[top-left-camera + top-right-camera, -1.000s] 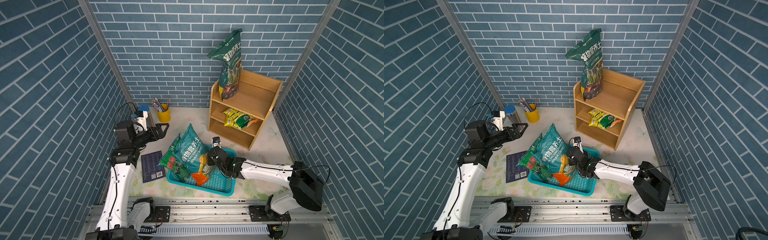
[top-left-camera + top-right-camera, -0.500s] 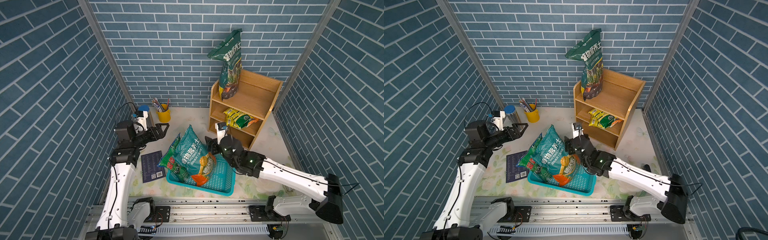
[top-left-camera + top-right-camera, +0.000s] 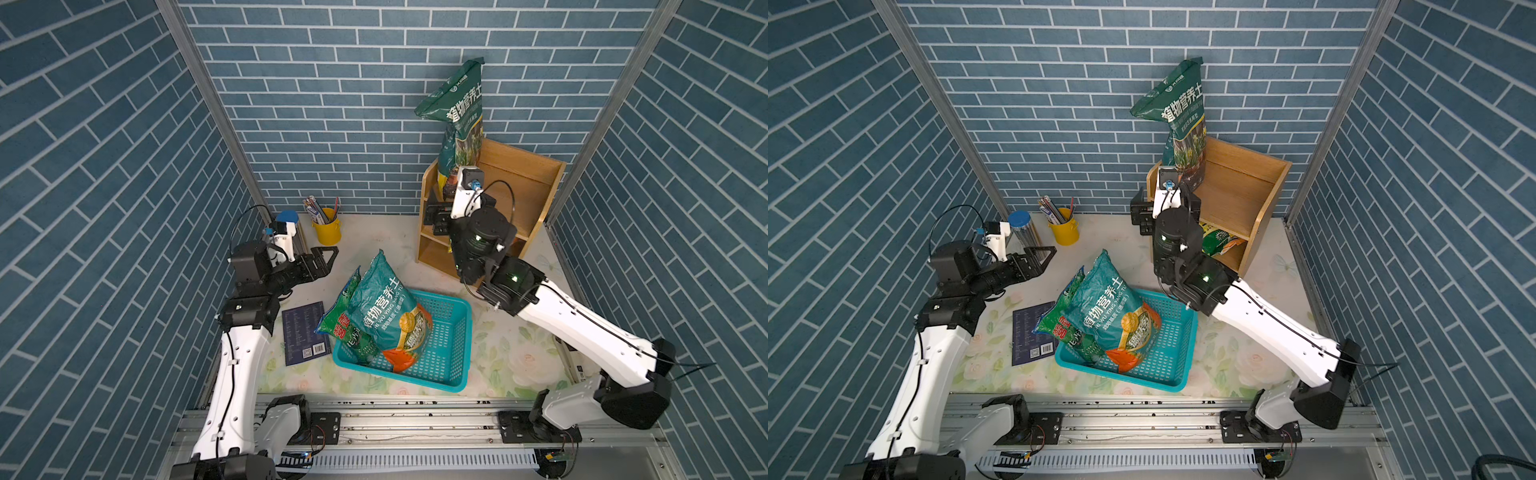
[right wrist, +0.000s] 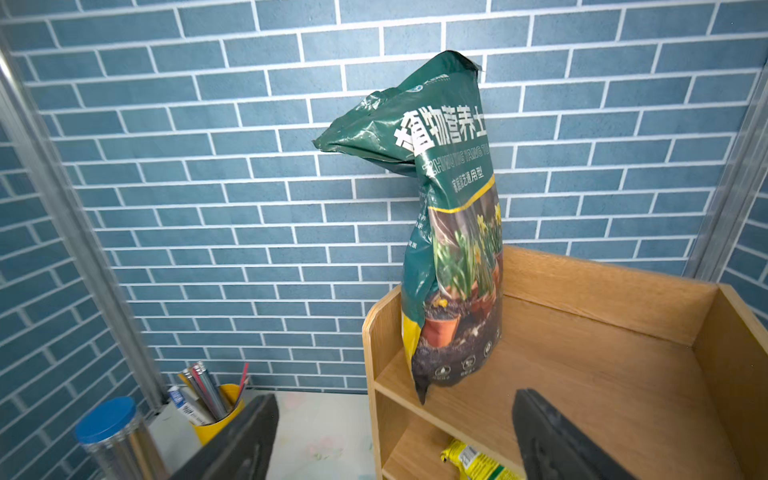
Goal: Take down the fertilizer bag from the shelf
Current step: Pick up the fertilizer bag from the shelf.
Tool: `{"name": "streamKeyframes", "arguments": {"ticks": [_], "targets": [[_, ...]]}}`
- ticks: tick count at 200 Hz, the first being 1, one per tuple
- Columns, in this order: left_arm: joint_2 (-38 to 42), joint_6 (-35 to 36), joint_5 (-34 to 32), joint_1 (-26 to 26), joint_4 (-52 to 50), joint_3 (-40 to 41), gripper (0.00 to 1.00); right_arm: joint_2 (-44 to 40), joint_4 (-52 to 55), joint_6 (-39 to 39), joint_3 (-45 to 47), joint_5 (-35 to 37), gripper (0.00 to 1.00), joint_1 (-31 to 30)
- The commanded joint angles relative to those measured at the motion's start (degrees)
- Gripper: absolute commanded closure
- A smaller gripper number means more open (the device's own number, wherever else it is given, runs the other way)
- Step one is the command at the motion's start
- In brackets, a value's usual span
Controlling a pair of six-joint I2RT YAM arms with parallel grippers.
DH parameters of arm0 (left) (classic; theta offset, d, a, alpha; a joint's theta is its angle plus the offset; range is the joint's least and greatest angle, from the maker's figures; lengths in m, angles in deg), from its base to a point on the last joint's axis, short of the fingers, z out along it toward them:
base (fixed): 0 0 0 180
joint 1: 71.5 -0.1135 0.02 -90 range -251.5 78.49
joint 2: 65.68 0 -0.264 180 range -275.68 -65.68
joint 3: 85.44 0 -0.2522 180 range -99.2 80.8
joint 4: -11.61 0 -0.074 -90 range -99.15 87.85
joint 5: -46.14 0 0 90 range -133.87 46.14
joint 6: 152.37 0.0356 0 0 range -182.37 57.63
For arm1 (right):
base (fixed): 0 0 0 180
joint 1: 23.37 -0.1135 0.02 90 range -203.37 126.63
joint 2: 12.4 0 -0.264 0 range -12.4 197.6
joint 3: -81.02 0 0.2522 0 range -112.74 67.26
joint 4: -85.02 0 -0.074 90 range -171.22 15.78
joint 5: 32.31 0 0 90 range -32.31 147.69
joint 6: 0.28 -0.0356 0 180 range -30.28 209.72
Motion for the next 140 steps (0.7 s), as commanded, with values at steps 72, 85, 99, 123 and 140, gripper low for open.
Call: {"name": "streamKeyframes", "arguments": {"ticks": [72,85,99,123,140], "targets": [[0.00,0.13,0.32,-1.02,0.36,0.58,0.00,29.92,26.07,1.39,-46.11,-4.96,0.00,15.55],[-0.03,0.06,0.30,-1.11,0.45,0.58,0.00,30.48,24.91,1.83,-46.07,-9.24,0.00,17.34],[-0.03,-0.03,0.37,-1.12,0.61,0.60,0.00,31.02,23.63,3.15,-45.71,-12.26,0.00,18.48],[-0.09,-0.14,0.48,-1.12,0.69,0.64,0.00,32.32,21.89,4.94,-45.83,-10.37,0.01,20.01],[-0.01,-0.16,0.52,-1.11,0.75,0.63,0.00,32.38,21.31,5.41,-45.79,-11.99,0.30,21.03]]}}
